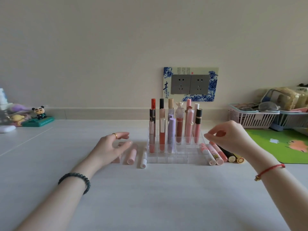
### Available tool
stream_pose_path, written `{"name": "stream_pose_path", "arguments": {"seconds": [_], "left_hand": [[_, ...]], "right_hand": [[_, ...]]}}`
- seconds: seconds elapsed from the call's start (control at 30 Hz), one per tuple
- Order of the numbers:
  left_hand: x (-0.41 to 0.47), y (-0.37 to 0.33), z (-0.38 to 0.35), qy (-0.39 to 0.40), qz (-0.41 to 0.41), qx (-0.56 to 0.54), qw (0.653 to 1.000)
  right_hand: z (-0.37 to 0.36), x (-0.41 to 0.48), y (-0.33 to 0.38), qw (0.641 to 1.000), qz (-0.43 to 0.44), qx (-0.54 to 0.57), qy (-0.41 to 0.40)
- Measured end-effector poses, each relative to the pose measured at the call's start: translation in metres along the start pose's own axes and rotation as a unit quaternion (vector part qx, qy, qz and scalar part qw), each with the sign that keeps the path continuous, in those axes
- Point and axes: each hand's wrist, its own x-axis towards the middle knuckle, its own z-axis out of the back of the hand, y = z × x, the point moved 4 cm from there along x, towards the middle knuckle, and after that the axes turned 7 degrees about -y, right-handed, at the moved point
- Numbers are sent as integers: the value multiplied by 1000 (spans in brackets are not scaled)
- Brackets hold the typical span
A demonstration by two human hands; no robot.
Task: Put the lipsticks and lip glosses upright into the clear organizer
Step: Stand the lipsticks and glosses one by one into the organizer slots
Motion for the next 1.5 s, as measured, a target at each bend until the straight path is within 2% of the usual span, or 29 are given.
{"name": "stream_pose_path", "arguments": {"seconds": [0.13,0.27,0.37,0.53,0.7,1.0,1.27,1.4,1.5], "left_hand": [[-7,-18,-16,72,-83,116,987],[-10,-14,-24,162,-79,180,967],[-10,-10,-25,189,-81,220,953],[-12,-17,-31,206,-124,298,924],[-8,-27,-35,208,-151,330,908],[0,-23,-42,220,-169,351,894],[3,-22,-46,226,-167,359,890],[3,-21,-46,223,-168,363,889],[3,-19,-47,215,-171,363,890]], "right_hand": [[-8,0,-17,998,-36,-44,34],[-23,-3,-23,994,-56,-53,81],[-31,-5,-26,990,-76,-71,93],[-33,0,-35,991,-100,-78,46],[-34,2,-42,990,-108,-75,46],[-46,16,-54,979,-141,-140,39],[-47,27,-53,968,-165,-176,75],[-43,28,-55,967,-179,-164,74],[-34,30,-59,976,-188,-109,31]]}}
